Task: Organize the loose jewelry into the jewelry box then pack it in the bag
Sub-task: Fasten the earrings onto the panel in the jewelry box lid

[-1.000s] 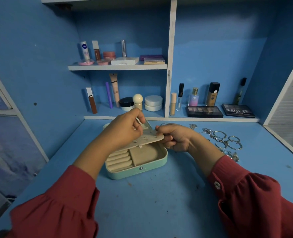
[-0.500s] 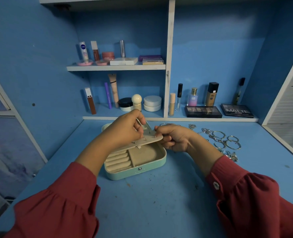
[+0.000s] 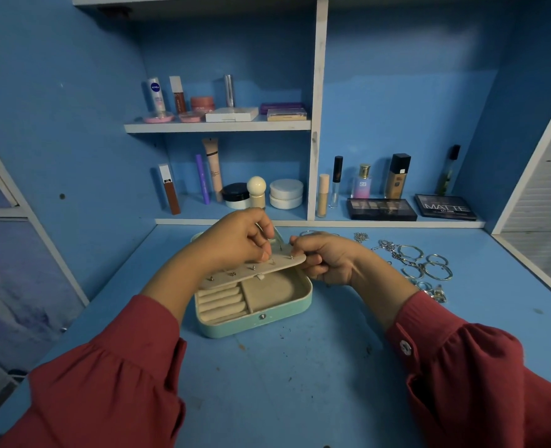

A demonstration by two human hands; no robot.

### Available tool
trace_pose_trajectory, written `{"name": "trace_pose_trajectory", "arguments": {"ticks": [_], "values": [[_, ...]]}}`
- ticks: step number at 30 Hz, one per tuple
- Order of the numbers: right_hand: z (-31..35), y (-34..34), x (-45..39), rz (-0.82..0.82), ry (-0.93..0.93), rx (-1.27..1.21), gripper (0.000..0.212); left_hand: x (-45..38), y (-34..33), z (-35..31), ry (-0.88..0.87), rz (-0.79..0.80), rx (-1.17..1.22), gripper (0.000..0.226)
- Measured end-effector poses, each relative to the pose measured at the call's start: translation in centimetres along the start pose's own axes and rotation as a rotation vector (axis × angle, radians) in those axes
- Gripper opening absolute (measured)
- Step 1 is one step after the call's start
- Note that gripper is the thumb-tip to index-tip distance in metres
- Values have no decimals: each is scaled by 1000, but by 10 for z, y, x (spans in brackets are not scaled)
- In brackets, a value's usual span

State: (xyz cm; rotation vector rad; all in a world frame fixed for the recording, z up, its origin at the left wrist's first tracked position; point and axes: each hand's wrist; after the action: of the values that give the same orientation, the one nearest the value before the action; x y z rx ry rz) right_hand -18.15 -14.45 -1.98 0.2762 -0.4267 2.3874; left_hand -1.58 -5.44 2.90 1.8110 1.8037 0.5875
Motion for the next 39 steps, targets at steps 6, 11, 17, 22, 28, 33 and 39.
{"name": "trace_pose_trajectory", "arguments": {"ticks": [6, 11, 17, 22, 28, 33, 39], "values": [[0, -1, 0, -3, -3, -19, 30, 1, 0, 4, -22, -51, 77, 30], [0, -1, 1, -1, 3, -16, 31, 0, -1, 6, -15, -41, 93, 31], [-1, -1, 1, 9, 6, -27, 31, 4, -2, 5, -7, -56, 143, 30], [-1, -1, 1, 7, 9, -42, 31, 5, -3, 7, -2, -91, 204, 29], [-1, 0, 0, 8, 1, -60, 30, 7, -2, 8, -18, -114, 226, 30], [-2, 1, -1, 14, -6, -67, 29, 8, -2, 9, -9, -119, 218, 29], [-2, 1, -1, 17, -7, -65, 29, 6, -2, 7, 27, -117, 202, 29]]}}
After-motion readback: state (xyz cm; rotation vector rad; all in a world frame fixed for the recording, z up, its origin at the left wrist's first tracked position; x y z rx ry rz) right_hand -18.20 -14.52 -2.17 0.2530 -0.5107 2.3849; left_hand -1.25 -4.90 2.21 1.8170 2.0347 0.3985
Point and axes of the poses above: each hand's wrist, its own x-axis away from the middle knuckle, its own y-axis out of the back of the hand, z = x × y, and after that the axes turned 6 degrees about x, right-handed
